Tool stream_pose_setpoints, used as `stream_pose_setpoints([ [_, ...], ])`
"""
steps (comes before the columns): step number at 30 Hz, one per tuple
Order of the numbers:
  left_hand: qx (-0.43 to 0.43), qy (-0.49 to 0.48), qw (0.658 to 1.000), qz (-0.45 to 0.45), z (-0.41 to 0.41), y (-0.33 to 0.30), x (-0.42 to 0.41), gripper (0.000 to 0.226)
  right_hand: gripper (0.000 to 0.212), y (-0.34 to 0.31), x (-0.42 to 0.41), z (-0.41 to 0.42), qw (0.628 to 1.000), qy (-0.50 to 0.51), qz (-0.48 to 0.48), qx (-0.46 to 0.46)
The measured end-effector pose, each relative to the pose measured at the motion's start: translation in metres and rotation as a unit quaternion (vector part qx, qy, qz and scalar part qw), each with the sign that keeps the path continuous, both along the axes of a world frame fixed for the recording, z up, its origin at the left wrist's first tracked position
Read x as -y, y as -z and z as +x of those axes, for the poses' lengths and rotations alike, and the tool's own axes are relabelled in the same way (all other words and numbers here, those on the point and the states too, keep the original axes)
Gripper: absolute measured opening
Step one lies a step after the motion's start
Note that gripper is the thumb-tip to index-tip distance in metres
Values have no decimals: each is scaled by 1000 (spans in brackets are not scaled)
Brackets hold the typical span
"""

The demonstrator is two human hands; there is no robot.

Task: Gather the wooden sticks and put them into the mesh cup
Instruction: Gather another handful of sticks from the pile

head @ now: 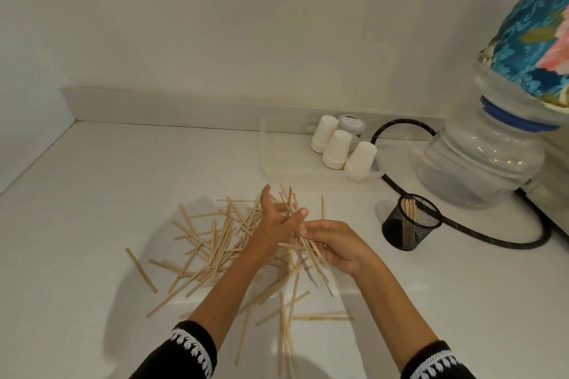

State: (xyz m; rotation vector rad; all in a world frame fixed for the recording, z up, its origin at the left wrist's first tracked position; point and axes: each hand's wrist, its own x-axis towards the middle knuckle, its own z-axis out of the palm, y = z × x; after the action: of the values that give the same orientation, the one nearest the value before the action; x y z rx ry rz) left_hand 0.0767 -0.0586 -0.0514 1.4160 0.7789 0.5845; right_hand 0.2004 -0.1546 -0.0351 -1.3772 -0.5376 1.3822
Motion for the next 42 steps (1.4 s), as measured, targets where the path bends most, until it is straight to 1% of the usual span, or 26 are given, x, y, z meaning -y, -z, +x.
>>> stream_pose_setpoints([
  [2, 27, -26, 999, -31, 3, 6, 2, 80, 33, 0, -4, -6, 1000, 16, 4, 17],
  [4, 48, -50, 996, -53, 6, 8, 4, 53, 27, 0, -8, -13, 999, 42, 23, 20],
  [5, 51, -61, 995, -60, 6, 8, 5, 44, 24, 0, -10, -17, 997, 58, 34, 23],
  [6, 50, -69, 994, -67, 7, 7, 6, 39, 22, 0, -12, -20, 996, 73, 42, 31],
  [8, 58, -79, 990, -97, 8, 7, 6, 40, 19, 0, -16, -26, 992, 101, 46, 65],
  [9, 72, -82, 986, -129, 8, 8, 6, 44, 19, 0, -18, -29, 989, 113, 44, 80],
  [11, 120, -89, 965, -215, 10, 9, 7, 51, 15, 0, -22, -35, 984, 137, 40, 103],
  [12, 133, -97, 958, -236, 10, 11, 8, 52, 13, 0, -24, -39, 981, 149, 38, 117],
  [13, 125, -105, 961, -222, 11, 11, 9, 50, 10, 1, -26, -43, 977, 159, 34, 135],
  [14, 101, -112, 970, -190, 11, 12, 10, 47, 8, 1, -28, -48, 973, 165, 32, 156],
  [15, 83, -118, 976, -162, 12, 13, 11, 42, 11, 2, -30, -52, 968, 167, 32, 184],
  [18, 57, -150, 975, -151, 13, 11, 10, 31, 20, 5, -33, -61, 946, 147, 44, 286],
  [19, 54, -160, 974, -149, 12, 11, 8, 28, 19, 4, -33, -62, 944, 139, 52, 295],
  [21, 60, -174, 972, -143, 10, 11, 5, 27, 18, 1, -31, -62, 949, 134, 69, 278],
  [24, 89, -197, 966, -145, 4, 9, -4, 27, 15, -1, -27, -58, 946, 161, 61, 275],
  [25, 99, -203, 963, -149, 1, 9, -7, 27, 12, -1, -26, -55, 947, 179, 44, 263],
  [26, 108, -206, 961, -151, -1, 7, -11, 27, 8, 0, -23, -54, 952, 199, 24, 231],
  [27, 118, -205, 960, -153, -3, 5, -14, 28, 6, 2, -21, -52, 959, 220, 5, 179],
  [29, 149, -187, 958, -155, -7, -2, -16, 34, 7, 6, -18, -53, 964, 262, -32, 39],
  [30, 168, -173, 958, -156, -9, -7, -16, 38, 7, 8, -16, -55, 959, 280, -48, -21],
  [31, 186, -158, 957, -156, -10, -12, -15, 40, 7, 11, -15, -59, 952, 293, -59, -62],
  [34, 229, -124, 953, -156, -10, -26, -11, 41, 12, 16, -13, -71, 942, 308, -59, -121],
  [36, 248, -101, 954, -139, -11, -33, -8, 39, 19, 14, -12, -80, 933, 307, -43, -181],
  [39, 266, -61, 957, -103, -13, -40, -1, 38, 29, 5, -14, -89, 903, 297, -48, -308],
  [42, 277, -35, 957, -73, -17, -41, 7, 35, 29, -4, -17, -95, 878, 293, -39, -377],
])
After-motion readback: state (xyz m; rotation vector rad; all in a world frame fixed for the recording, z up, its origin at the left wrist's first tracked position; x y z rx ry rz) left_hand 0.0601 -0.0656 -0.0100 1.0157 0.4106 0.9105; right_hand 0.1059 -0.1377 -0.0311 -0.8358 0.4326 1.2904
